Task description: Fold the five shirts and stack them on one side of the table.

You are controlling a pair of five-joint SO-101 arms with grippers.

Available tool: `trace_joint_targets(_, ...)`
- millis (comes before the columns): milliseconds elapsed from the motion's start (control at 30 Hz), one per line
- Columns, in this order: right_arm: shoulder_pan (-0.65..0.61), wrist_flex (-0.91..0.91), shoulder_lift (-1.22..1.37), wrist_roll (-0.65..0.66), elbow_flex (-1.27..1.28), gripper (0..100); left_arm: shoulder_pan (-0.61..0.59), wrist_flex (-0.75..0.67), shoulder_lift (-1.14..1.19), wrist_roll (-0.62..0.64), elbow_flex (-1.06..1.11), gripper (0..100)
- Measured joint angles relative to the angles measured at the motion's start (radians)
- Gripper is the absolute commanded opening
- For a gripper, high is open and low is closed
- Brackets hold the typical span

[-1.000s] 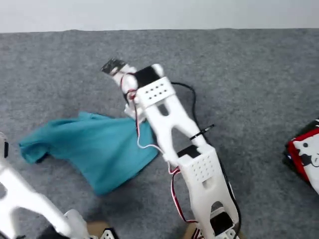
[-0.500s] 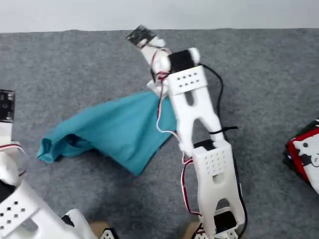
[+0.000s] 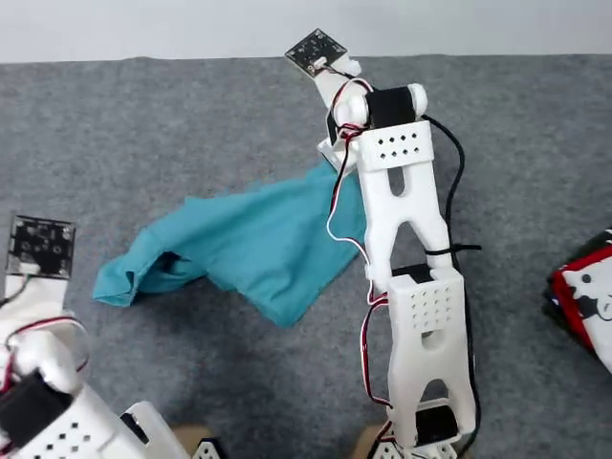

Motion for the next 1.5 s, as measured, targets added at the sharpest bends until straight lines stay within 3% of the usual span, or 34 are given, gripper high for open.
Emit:
trace_joint_targets(300,-0.061,0.0,-0.149,0.0,0.069,22.1,-0.086,-0.241,-0.077,0.0,0.249,7)
trace_joint_targets(633,-0.241,0.0,-0.514,-0.23,0.723,22.1,-0.097,-0.384,-0.077,0.0,0.405,7)
trace_joint_targets(900,-0.428,-0.009,-0.577,-0.338,1.12,22.3,-0.097,-0.457,-0.077,0.002,0.473,7)
trace_joint_targets(1133,-0.511,-0.097,-0.58,-0.351,1.243,22.3,-0.097,-0.485,-0.077,0.003,0.511,7)
trace_joint_targets(1500,-0.605,-0.218,-0.578,-0.531,1.266,22.3,-0.097,-0.485,-0.077,0.003,0.512,7)
